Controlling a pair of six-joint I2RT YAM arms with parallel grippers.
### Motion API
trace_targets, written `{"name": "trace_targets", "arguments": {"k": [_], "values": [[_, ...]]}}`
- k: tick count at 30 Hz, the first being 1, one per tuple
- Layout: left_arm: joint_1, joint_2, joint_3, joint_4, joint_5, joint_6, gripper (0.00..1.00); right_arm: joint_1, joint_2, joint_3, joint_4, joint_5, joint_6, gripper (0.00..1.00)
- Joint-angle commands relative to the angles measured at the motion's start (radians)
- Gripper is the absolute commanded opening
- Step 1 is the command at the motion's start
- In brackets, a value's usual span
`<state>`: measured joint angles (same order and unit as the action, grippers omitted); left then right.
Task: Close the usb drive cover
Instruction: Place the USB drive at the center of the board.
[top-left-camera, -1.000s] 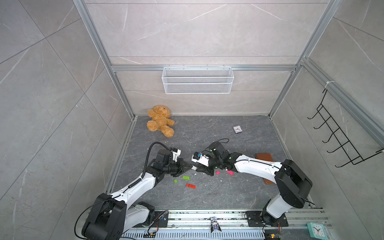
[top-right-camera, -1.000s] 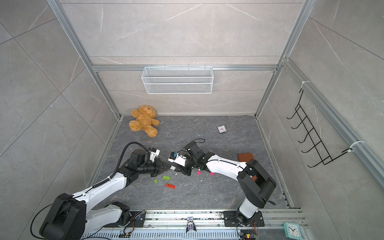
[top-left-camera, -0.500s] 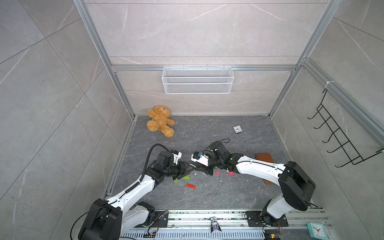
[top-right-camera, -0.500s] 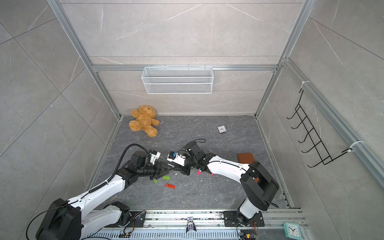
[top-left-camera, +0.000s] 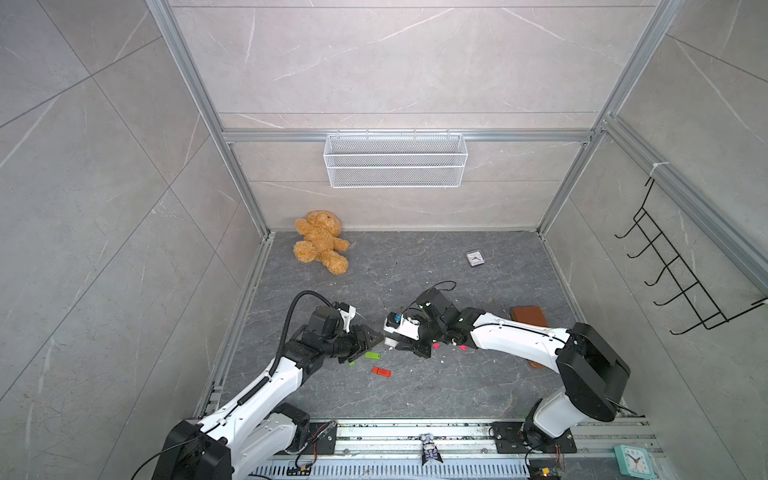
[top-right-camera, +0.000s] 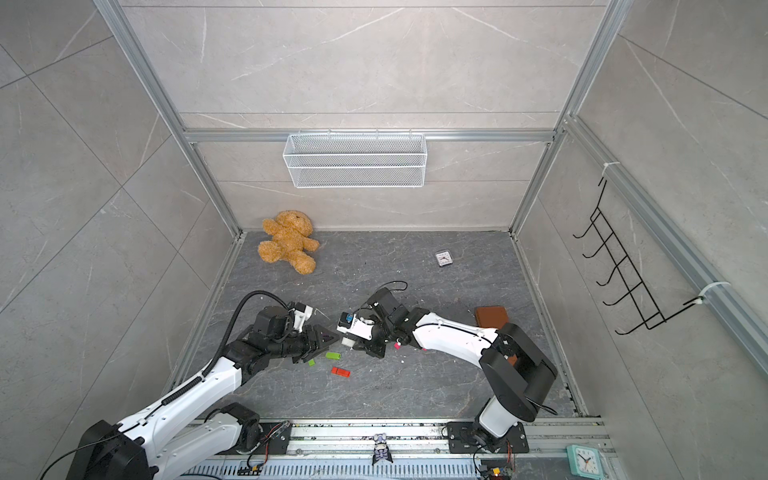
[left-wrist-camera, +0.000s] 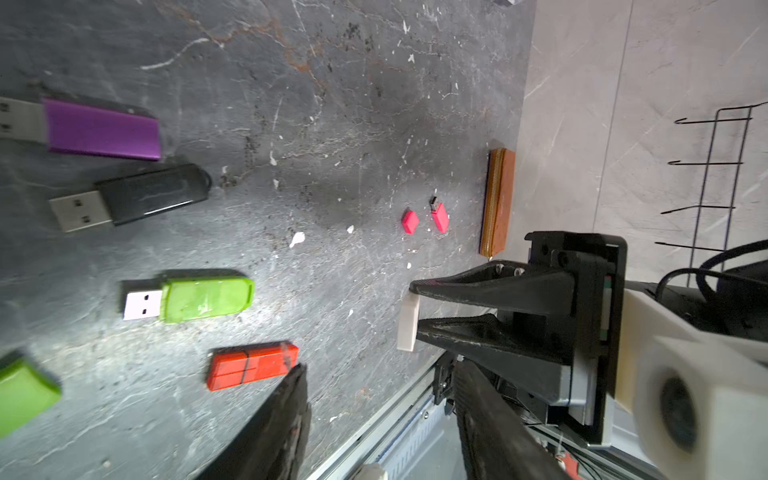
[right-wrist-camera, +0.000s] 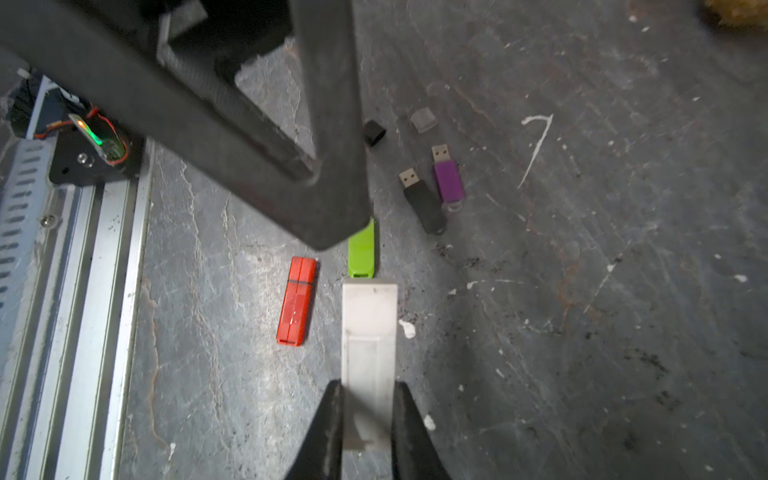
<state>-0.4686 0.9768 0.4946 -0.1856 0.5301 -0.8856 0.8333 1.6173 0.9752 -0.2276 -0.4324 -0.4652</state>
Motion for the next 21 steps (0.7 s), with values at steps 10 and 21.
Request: {"name": "trace_targets", "arguments": {"k": [10, 21], "values": [[0.094, -0.133, 0.082, -0.213, -0.122, 0.094, 0.58, 0.097, 0.131, 0.13, -0.184, 0.136, 0.012, 0.13], [0.293, -0.177, 0.05, -0.261, -0.042, 0.074, 0.57, 0.159, 0.272, 0.272, -0.323, 0.262, 0.048, 0.13]]}}
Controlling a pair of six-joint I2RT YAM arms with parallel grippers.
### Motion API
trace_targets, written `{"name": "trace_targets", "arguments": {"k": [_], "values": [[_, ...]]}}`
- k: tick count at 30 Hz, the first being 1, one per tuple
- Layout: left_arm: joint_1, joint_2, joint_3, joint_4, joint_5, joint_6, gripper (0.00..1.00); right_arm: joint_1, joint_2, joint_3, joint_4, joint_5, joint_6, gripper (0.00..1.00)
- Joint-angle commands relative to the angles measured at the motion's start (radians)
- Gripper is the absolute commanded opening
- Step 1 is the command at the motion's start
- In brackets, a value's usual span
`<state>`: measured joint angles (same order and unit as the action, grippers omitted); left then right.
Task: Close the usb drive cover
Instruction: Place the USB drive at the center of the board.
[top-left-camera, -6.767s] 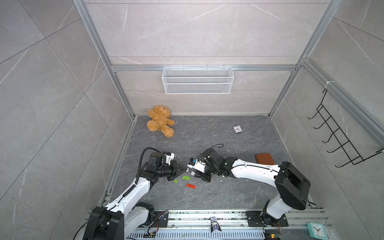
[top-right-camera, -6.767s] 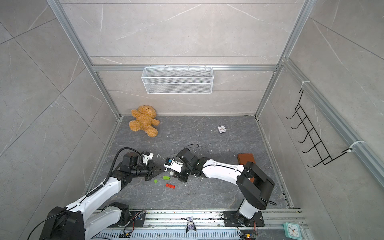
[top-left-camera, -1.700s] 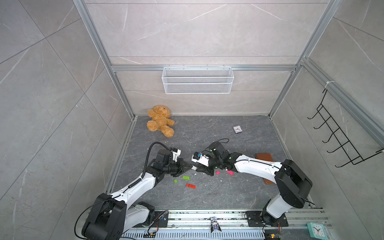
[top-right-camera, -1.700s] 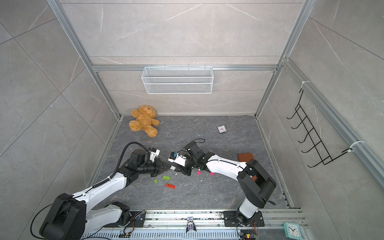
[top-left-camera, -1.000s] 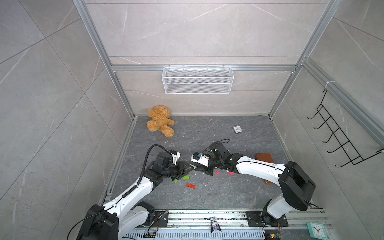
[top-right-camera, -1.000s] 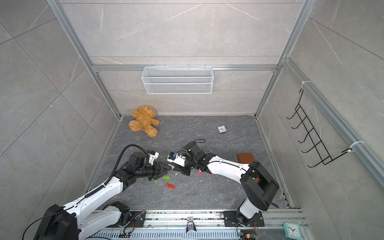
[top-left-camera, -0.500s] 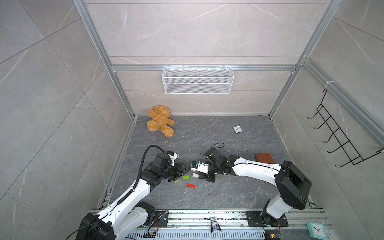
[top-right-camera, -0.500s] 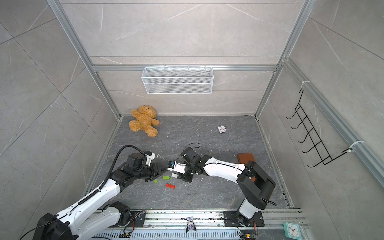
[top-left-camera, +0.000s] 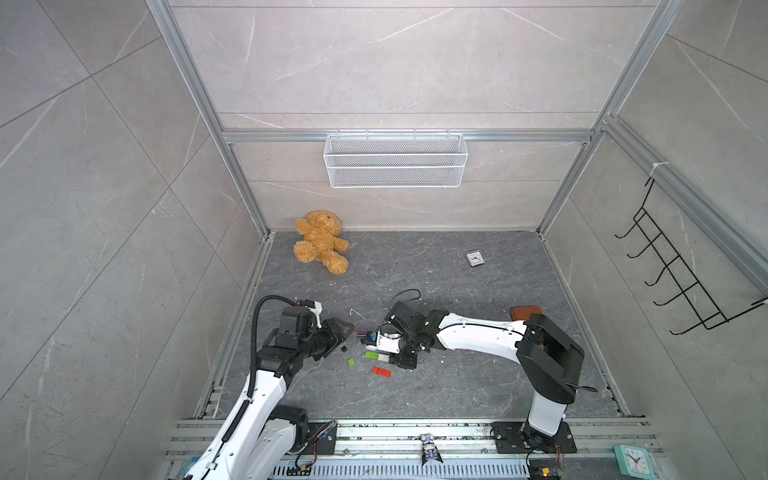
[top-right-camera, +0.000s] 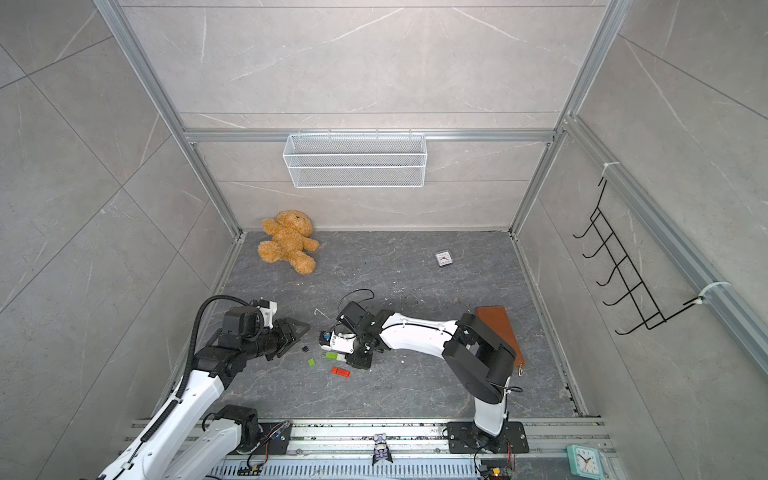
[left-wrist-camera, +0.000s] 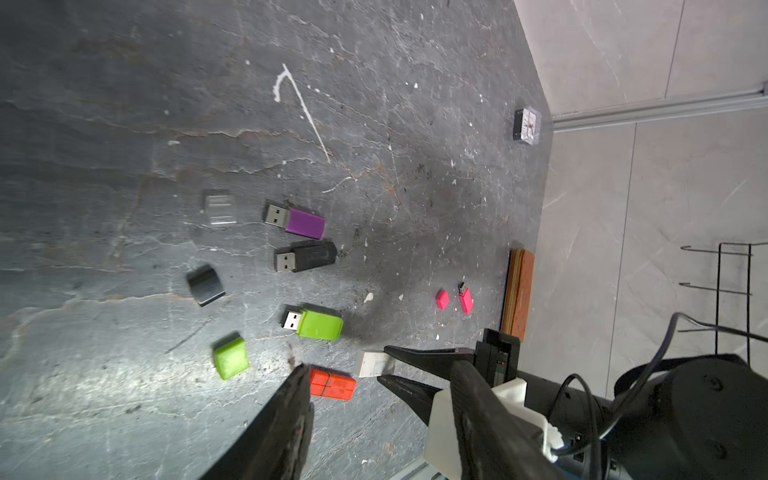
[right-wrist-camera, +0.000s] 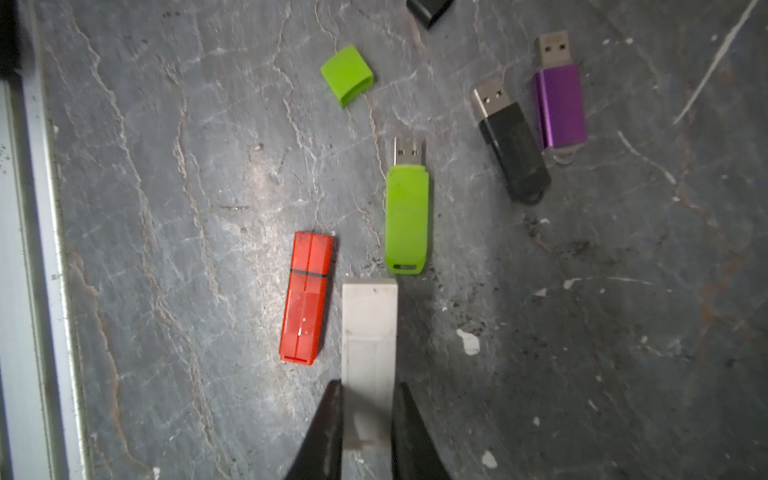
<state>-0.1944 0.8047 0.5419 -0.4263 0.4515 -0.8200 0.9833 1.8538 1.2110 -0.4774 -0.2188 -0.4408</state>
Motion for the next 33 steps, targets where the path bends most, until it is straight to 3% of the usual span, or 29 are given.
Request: {"name": "trace_targets", "arguments": {"k": [1, 33], "values": [[0.024, -0.004, -0.002, -0.019, 0.039, 0.003, 0.57, 0.011, 0.044, 0.044, -0.08, 0.053, 0.027, 0.13], [0.036, -0.049, -0.072, -0.013, 0.039, -0.041, 0.56, 0.07, 0.156, 0.142, -0.102, 0.047, 0.073, 0.16]]}}
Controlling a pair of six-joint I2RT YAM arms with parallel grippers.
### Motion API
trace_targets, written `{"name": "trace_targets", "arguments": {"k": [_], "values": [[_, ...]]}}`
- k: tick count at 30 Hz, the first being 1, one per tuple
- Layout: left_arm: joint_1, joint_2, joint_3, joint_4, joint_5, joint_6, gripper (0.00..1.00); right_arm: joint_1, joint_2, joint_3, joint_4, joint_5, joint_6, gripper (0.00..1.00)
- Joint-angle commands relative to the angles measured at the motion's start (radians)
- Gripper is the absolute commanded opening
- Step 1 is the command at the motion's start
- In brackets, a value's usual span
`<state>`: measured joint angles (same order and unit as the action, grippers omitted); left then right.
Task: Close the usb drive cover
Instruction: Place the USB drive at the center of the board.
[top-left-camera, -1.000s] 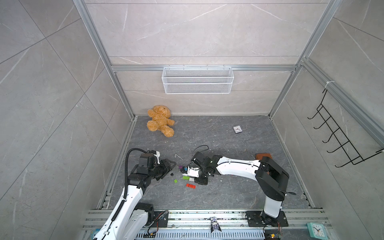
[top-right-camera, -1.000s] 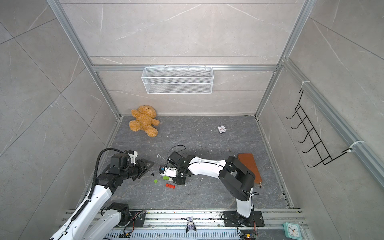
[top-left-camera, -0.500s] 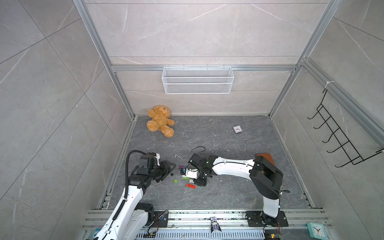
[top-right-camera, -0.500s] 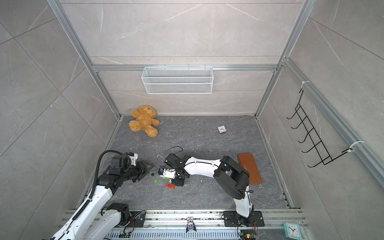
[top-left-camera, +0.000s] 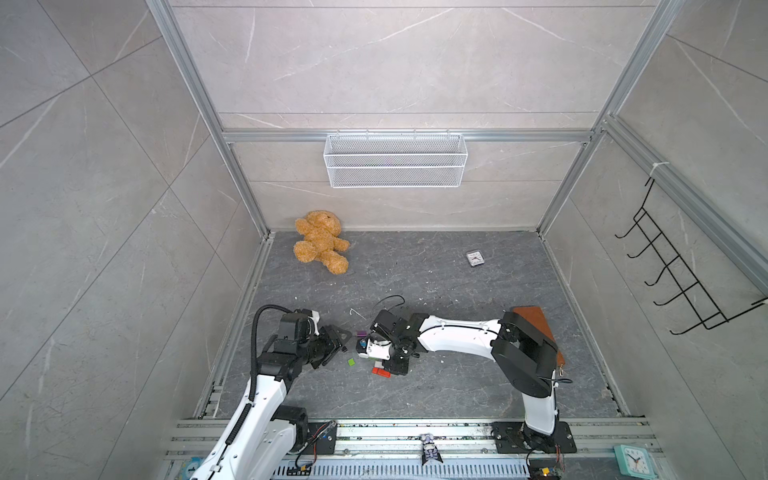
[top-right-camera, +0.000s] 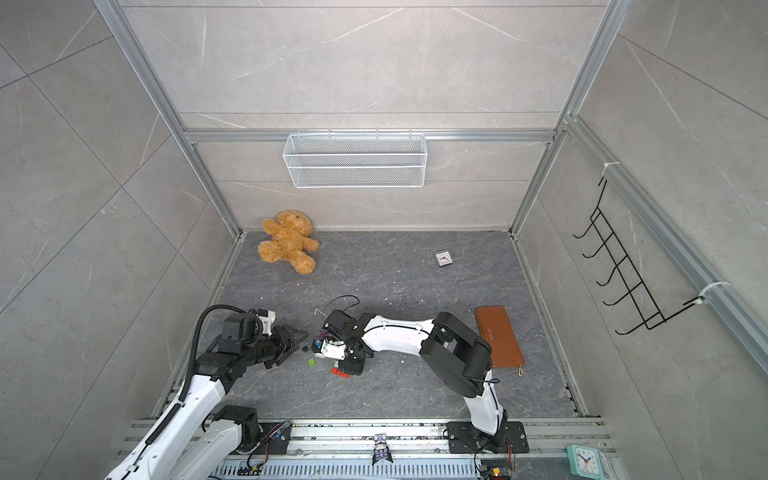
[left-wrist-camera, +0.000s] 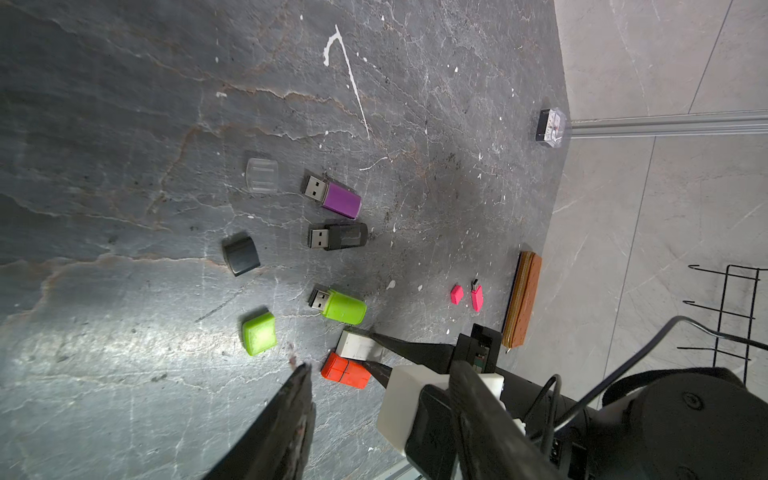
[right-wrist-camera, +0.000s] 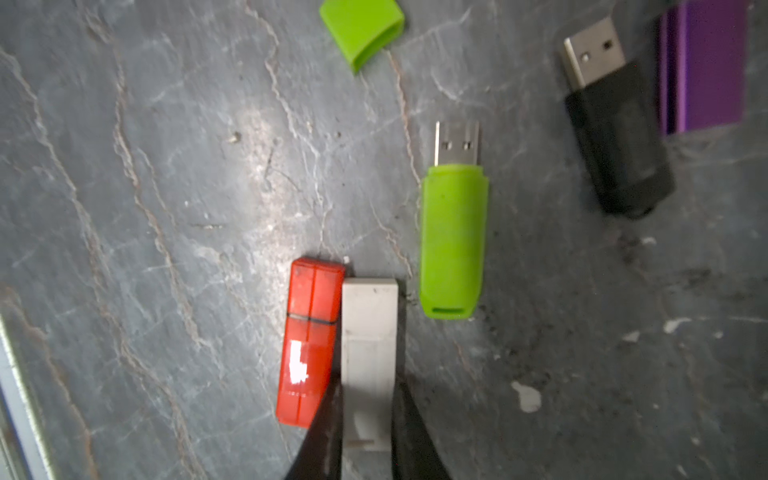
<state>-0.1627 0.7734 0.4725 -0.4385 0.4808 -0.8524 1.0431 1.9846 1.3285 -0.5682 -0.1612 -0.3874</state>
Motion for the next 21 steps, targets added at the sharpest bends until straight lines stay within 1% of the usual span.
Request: {"name": "trace_targets", "arguments": {"k": [1, 4, 11, 15, 20, 21], "values": [[0.005, -0.018, -0.003, -0.003, 0.01, -0.008, 0.56, 0.012, 0.029, 0.026, -0.013, -0.013, 0.018, 0.16], [0.005, -0.023, -0.004, -0.007, 0.007, -0.009, 0.56, 0.014, 0.031, 0.028, -0.015, -0.011, 0.018, 0.18], [0.009, -0.035, 0.008, -0.047, -0.015, 0.002, 0.56, 0.014, -0.009, 0.007, 0.03, 0.024, 0.03, 0.28], [0.032, -0.055, 0.016, -0.038, 0.0, -0.015, 0.56, 0.014, -0.054, -0.009, 0.042, 0.016, -0.016, 0.33], [0.071, -0.056, 0.036, -0.026, 0.036, -0.036, 0.56, 0.014, -0.114, -0.041, 0.081, -0.002, -0.105, 0.34], [0.077, -0.052, 0.041, -0.029, 0.038, -0.036, 0.56, 0.014, -0.122, -0.045, 0.086, -0.024, -0.132, 0.34]]}}
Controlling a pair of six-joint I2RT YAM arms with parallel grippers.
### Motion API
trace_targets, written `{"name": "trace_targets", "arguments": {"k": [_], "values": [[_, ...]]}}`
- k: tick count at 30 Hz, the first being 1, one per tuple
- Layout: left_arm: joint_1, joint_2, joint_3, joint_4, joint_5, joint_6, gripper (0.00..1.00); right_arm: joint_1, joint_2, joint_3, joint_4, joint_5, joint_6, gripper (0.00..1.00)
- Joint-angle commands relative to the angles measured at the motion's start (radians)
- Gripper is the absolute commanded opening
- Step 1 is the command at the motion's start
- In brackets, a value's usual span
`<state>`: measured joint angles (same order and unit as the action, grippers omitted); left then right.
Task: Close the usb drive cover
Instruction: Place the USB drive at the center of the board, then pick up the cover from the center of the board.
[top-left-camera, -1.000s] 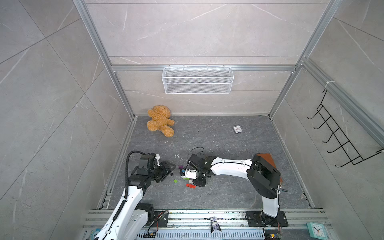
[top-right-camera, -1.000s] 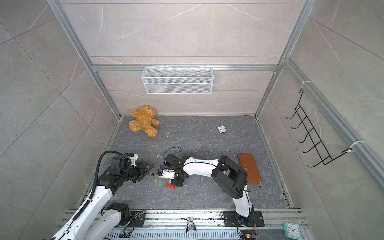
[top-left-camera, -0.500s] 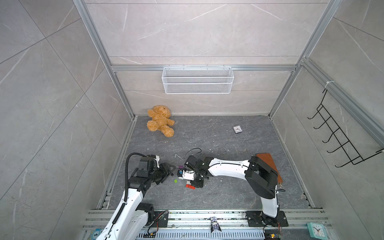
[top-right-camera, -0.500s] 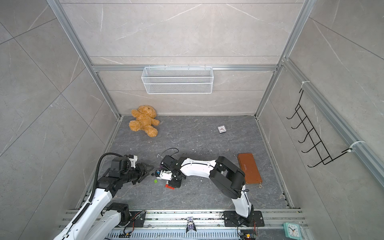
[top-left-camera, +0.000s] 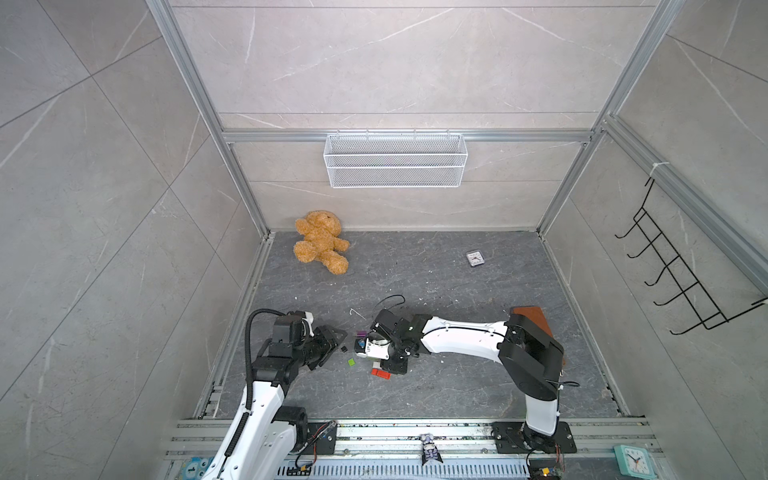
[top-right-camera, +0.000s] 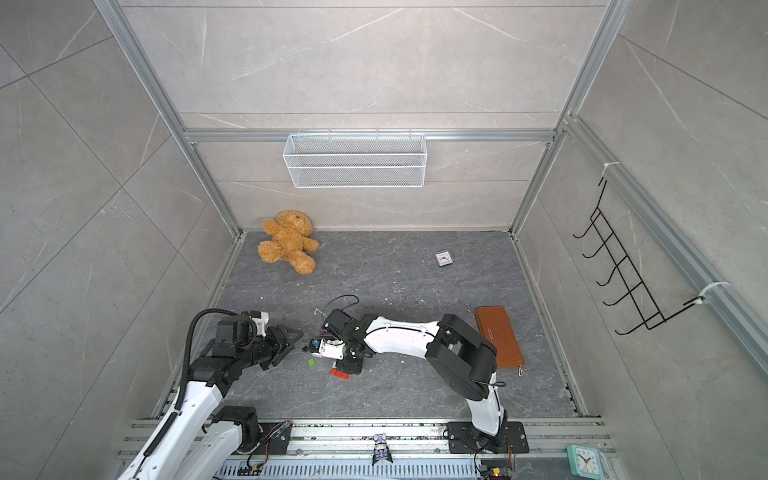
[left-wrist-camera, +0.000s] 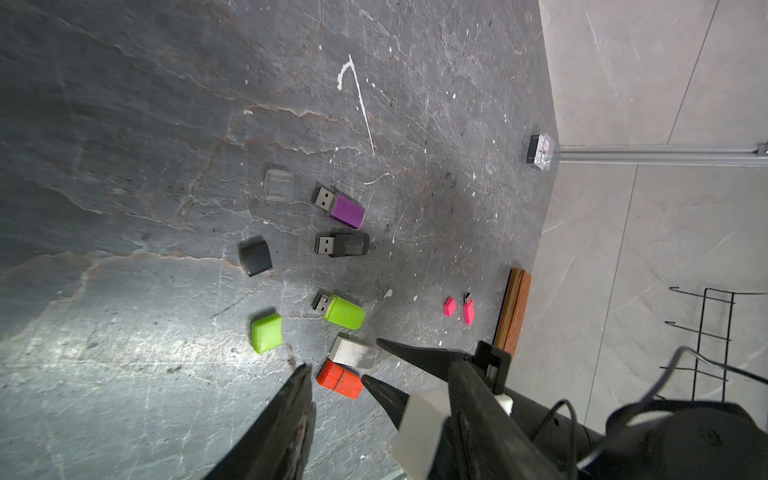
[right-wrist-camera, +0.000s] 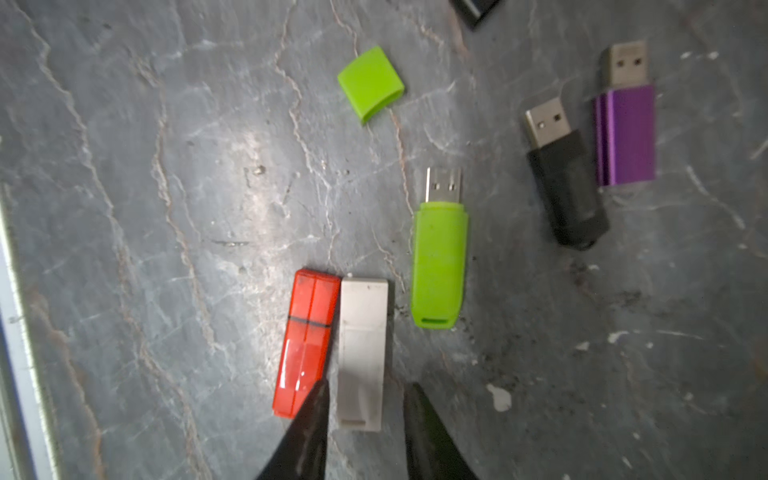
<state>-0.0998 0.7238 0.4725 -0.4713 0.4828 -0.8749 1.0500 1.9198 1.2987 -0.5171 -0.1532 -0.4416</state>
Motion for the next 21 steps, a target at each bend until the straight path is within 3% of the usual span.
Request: {"name": "trace_targets", "arguments": {"k": [1, 6, 15, 21], "values": [[0.019, 0.003, 0.042, 0.005, 0.042, -0.017, 0.56, 0.007, -0.063, -0.018, 0.044, -0.058, -0.108, 0.34], [0.054, 0.071, 0.056, 0.042, 0.123, -0.055, 0.56, 0.007, -0.086, -0.062, 0.202, -0.235, -0.255, 0.34], [0.138, 0.127, 0.1, 0.0, 0.129, -0.001, 0.55, 0.008, 0.13, 0.162, 0.16, -0.361, -0.363, 0.36], [0.226, 0.189, 0.123, -0.006, 0.186, 0.03, 0.55, 0.005, 0.222, 0.249, 0.166, -0.366, -0.365, 0.36]]}}
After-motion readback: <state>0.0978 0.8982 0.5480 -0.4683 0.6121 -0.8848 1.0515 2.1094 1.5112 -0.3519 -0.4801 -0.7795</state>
